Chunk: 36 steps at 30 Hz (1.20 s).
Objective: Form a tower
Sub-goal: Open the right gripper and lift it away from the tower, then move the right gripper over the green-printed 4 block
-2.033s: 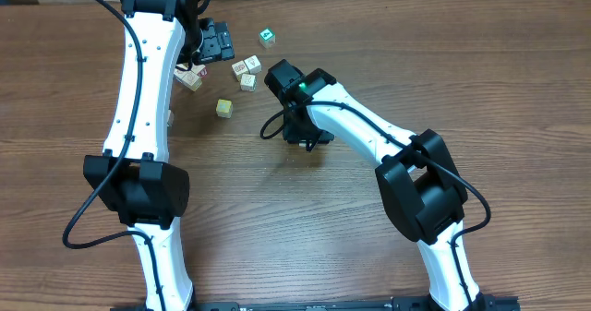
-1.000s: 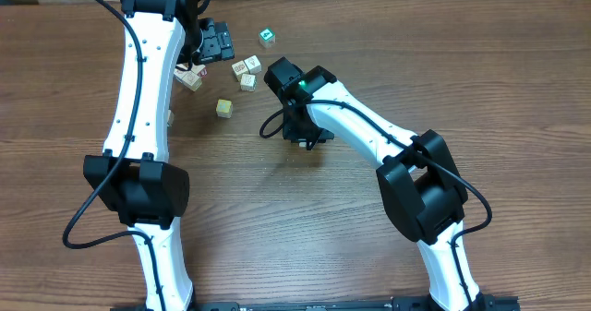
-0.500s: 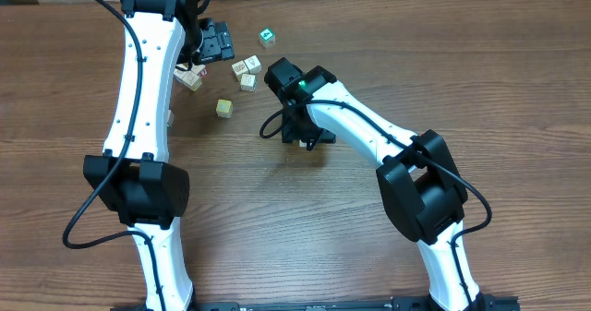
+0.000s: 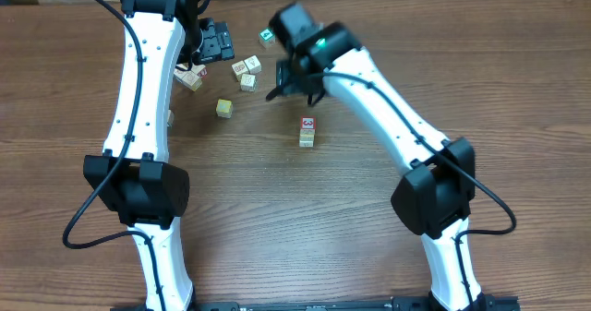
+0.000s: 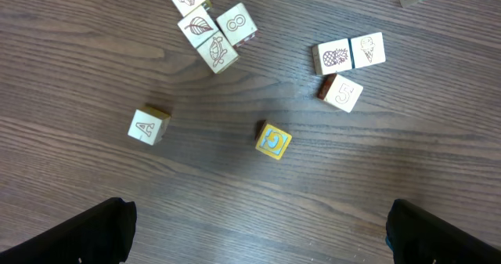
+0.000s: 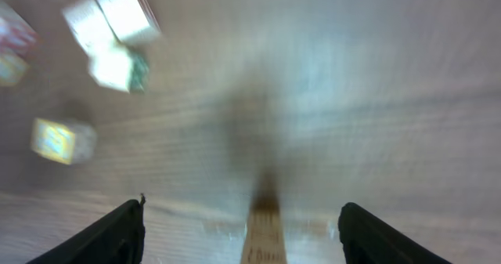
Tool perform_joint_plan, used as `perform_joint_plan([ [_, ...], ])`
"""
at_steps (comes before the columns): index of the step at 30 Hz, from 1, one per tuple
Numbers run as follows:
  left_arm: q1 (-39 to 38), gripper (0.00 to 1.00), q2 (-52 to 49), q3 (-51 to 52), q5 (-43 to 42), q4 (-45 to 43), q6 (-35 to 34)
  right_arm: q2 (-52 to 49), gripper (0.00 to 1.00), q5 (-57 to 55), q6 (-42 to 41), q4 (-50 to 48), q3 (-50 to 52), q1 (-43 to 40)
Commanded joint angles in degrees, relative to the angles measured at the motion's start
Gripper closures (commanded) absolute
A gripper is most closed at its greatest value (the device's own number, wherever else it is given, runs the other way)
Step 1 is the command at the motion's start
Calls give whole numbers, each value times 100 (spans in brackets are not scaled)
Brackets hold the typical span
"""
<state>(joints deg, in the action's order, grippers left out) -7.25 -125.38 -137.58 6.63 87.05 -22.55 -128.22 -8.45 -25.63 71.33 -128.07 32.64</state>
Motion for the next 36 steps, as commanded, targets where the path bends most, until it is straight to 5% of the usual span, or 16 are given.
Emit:
perform_joint_plan([
  [1, -2, 0, 79, -90, -26, -11, -79, 98, 29, -94, 671, -160, -476, -103],
  [6, -2, 0, 79, -90, -26, -11, -79, 20, 37, 66, 999, -918, -496, -164],
  [22, -2, 0, 79, -90, -26, -11, -81, -1073, 37, 210, 1574, -2756, -463, -203],
  [34, -2, 0, 79, -90, -26, -11, -81, -1222, 37, 817, 1679, -2712, -463, -203],
  [36, -2, 0, 79, -90, -26, -11, -81, -1213, 29, 850, 1676, -2634, -466, -203],
])
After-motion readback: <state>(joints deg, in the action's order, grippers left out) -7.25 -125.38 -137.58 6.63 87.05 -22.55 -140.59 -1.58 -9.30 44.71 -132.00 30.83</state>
